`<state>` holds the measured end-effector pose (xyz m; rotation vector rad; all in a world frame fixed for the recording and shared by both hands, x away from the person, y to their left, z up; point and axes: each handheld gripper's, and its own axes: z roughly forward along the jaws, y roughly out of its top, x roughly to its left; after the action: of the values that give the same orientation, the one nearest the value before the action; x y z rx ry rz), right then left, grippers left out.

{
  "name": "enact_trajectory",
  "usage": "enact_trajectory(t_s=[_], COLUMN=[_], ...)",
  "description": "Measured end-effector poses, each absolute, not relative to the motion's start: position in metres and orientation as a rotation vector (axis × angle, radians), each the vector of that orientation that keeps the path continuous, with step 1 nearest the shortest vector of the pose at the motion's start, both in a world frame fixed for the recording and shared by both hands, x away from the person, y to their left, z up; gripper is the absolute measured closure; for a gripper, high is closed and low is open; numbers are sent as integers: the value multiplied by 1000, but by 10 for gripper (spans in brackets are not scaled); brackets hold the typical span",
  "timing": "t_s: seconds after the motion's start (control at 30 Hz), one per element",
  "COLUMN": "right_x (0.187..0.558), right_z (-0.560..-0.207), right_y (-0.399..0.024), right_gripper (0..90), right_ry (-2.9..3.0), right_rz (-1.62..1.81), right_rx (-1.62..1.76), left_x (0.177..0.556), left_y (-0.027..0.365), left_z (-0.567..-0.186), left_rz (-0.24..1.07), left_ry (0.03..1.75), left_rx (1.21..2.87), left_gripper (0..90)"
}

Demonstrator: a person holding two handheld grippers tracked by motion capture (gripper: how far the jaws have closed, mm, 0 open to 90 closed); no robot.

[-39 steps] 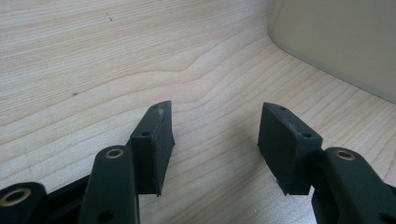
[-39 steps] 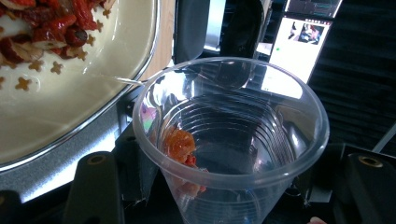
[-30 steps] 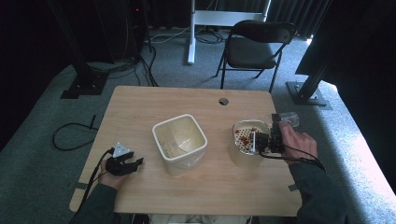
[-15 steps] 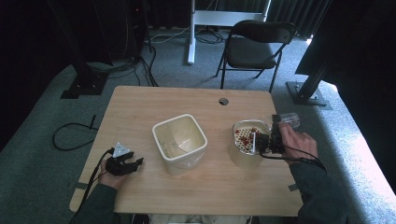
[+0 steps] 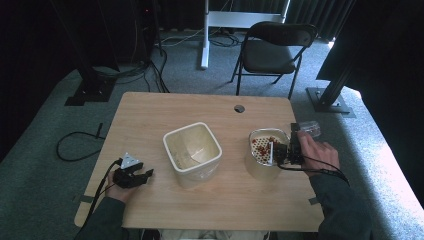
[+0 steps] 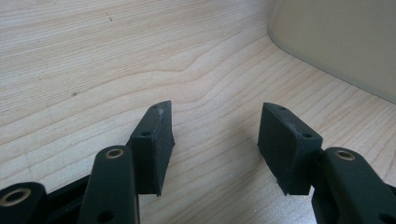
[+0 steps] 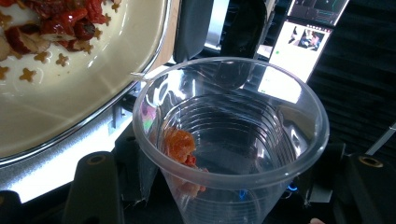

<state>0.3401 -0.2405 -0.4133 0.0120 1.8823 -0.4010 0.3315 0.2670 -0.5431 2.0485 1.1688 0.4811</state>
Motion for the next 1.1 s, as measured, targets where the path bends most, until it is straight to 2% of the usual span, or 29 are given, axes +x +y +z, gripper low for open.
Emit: enact_trajectory(t_s=[1.1], right_x=[339], right_z=[-416], right_y=[-243], right_gripper=[342], right_ry=[1894], right_rz=[-364], right_rx=[36], left_x=[332], left_y=[267], left_z=[-543], left_rz=[481], left_ry=[1169], left_rx=[2048], left_gripper=[460])
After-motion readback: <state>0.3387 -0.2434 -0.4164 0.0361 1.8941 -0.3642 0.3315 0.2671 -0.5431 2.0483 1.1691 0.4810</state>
